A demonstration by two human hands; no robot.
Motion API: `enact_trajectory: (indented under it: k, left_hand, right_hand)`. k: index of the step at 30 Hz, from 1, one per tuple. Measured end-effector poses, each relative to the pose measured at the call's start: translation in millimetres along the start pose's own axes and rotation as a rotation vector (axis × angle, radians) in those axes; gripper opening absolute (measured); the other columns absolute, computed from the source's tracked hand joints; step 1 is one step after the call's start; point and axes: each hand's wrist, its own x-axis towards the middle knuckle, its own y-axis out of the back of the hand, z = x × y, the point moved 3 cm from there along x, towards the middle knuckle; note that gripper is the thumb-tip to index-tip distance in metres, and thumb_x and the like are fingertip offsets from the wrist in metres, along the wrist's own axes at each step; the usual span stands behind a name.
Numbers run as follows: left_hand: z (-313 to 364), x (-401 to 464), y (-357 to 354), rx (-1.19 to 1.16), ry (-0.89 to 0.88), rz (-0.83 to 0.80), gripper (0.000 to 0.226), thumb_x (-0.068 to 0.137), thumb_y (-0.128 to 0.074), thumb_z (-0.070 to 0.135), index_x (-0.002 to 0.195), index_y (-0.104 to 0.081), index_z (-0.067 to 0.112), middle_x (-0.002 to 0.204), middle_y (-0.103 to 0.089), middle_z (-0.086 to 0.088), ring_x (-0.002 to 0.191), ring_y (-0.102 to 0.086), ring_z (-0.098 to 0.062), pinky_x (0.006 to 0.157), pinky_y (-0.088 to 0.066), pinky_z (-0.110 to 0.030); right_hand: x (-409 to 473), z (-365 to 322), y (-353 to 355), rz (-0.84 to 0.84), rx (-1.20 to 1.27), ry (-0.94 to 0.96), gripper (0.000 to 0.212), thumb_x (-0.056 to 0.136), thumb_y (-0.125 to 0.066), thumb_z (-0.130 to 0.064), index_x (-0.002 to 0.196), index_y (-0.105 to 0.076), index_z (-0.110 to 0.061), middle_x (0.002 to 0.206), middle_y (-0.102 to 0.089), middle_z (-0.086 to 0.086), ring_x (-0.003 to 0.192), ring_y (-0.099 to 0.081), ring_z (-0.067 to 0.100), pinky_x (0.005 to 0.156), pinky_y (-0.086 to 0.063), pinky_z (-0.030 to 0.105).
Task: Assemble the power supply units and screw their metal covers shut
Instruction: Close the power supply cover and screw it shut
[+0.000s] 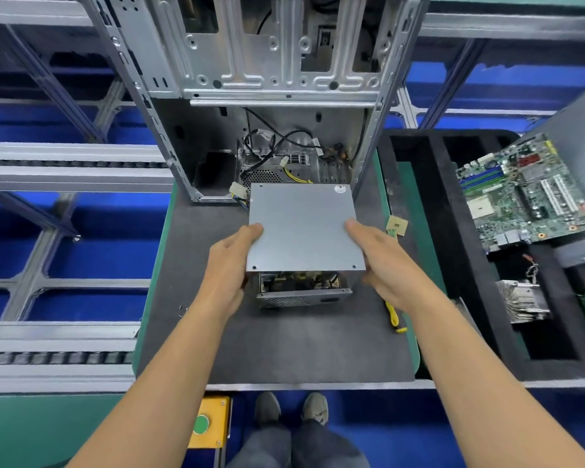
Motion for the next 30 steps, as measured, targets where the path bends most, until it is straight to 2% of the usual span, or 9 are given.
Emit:
enact_trajectory:
  k: [4, 6, 12, 14, 17, 21, 25, 28, 30]
  left_hand:
    - [-3.0, -1.6, 1.4, -0.001, 0.021, 0.003, 0.025, 0.078, -0.066, 0.038, 0.082, -0.078, 0.016, 0.092, -0.076, -0.007, 0.076, -0.070, -0.020, 0.064, -0.049, -0.032]
    - [-5.2, -3.3, 0.6, 0.013, 0.015, -0.015, 0.023, 0.079, -0.064, 0.037, 0.081, -0.080, 0.021, 0.097, -0.077, -0.005, 0.083, -0.073, -0.017, 0.067, -0.052, -0.029]
    - [-4.1, -7.8, -2.5, 0.033, -0.018, -0.040, 0.019, 0.080, -0.062, 0.038, 0.083, -0.080, 0.034, 0.099, -0.077, 0.002, 0.089, -0.073, -0.010, 0.074, -0.052, -0.028]
    - [-3.7, -8.5, -2.5, 0.036, -0.020, -0.041, 0.019, 0.082, -0.062, 0.038, 0.083, -0.080, 0.034, 0.100, -0.077, 0.003, 0.091, -0.073, -0.010, 0.078, -0.051, -0.030]
    - [-2.4, -8.6, -1.8, 0.027, -0.017, -0.031, 0.020, 0.078, -0.064, 0.040, 0.082, -0.081, 0.031, 0.101, -0.077, 0.000, 0.090, -0.073, -0.012, 0.081, -0.051, -0.033]
    - [-0.7, -7.9, -1.5, 0.017, -0.034, -0.043, 0.029, 0.068, -0.068, 0.049, 0.085, -0.081, 0.030, 0.103, -0.077, 0.000, 0.093, -0.072, -0.014, 0.081, -0.051, -0.033]
    - [0.5, -5.1, -2.6, 0.021, -0.018, 0.000, 0.054, 0.065, -0.070, 0.052, 0.107, -0.076, 0.018, 0.118, -0.073, -0.001, 0.117, -0.064, -0.020, 0.108, -0.043, -0.047]
    - [-1.8, -7.1, -3.4, 0.010, -0.013, -0.026, 0.036, 0.066, -0.069, 0.049, 0.091, -0.081, 0.026, 0.108, -0.076, -0.001, 0.100, -0.071, -0.015, 0.094, -0.049, -0.038]
    - [-4.8, -7.7, -1.6, 0.011, -0.004, -0.028, 0.034, 0.066, -0.069, 0.048, 0.087, -0.081, 0.024, 0.105, -0.076, -0.002, 0.096, -0.072, -0.015, 0.092, -0.049, -0.037]
  right_hand:
    - [-2.1, 0.1, -3.0, 0.030, -0.015, 0.014, 0.079, 0.062, -0.066, -0.078, 0.124, -0.058, -0.028, 0.129, -0.064, -0.007, 0.124, -0.057, 0.020, 0.109, -0.042, 0.053]
    - [-1.3, 1.1, -2.0, 0.029, -0.025, 0.028, 0.082, 0.059, -0.066, -0.081, 0.122, -0.058, -0.029, 0.129, -0.064, -0.008, 0.124, -0.056, 0.019, 0.109, -0.042, 0.052]
    - [0.9, 4.6, -0.1, 0.040, -0.019, 0.061, 0.073, 0.063, -0.066, -0.080, 0.117, -0.060, -0.032, 0.128, -0.064, -0.011, 0.126, -0.054, 0.012, 0.112, -0.038, 0.045]
    - [-0.1, 5.4, -0.7, 0.044, -0.023, 0.070, 0.070, 0.065, -0.065, -0.079, 0.117, -0.060, -0.032, 0.128, -0.063, -0.012, 0.126, -0.053, 0.011, 0.113, -0.037, 0.043]
    - [-1.7, 5.0, -1.7, 0.052, -0.047, 0.090, 0.051, 0.079, -0.061, -0.072, 0.114, -0.059, -0.035, 0.126, -0.061, -0.015, 0.121, -0.052, 0.002, 0.110, -0.037, 0.036]
    - [-2.1, 4.4, 0.2, 0.070, -0.033, 0.104, 0.041, 0.086, -0.060, -0.065, 0.114, -0.059, -0.035, 0.127, -0.059, -0.014, 0.123, -0.051, 0.004, 0.105, -0.038, 0.034]
    - [-0.1, 2.8, -0.2, 0.068, -0.024, 0.091, 0.045, 0.086, -0.059, -0.066, 0.116, -0.059, -0.033, 0.129, -0.061, -0.014, 0.126, -0.050, 0.008, 0.111, -0.034, 0.038]
    - [1.2, 4.2, -2.1, 0.076, -0.018, 0.092, 0.051, 0.082, -0.061, -0.068, 0.116, -0.059, -0.031, 0.128, -0.062, -0.010, 0.125, -0.053, 0.011, 0.114, -0.035, 0.042]
    - [0.9, 6.4, -3.8, 0.070, -0.015, 0.093, 0.063, 0.072, -0.063, -0.074, 0.115, -0.060, -0.030, 0.127, -0.063, -0.008, 0.124, -0.054, 0.013, 0.113, -0.037, 0.044]
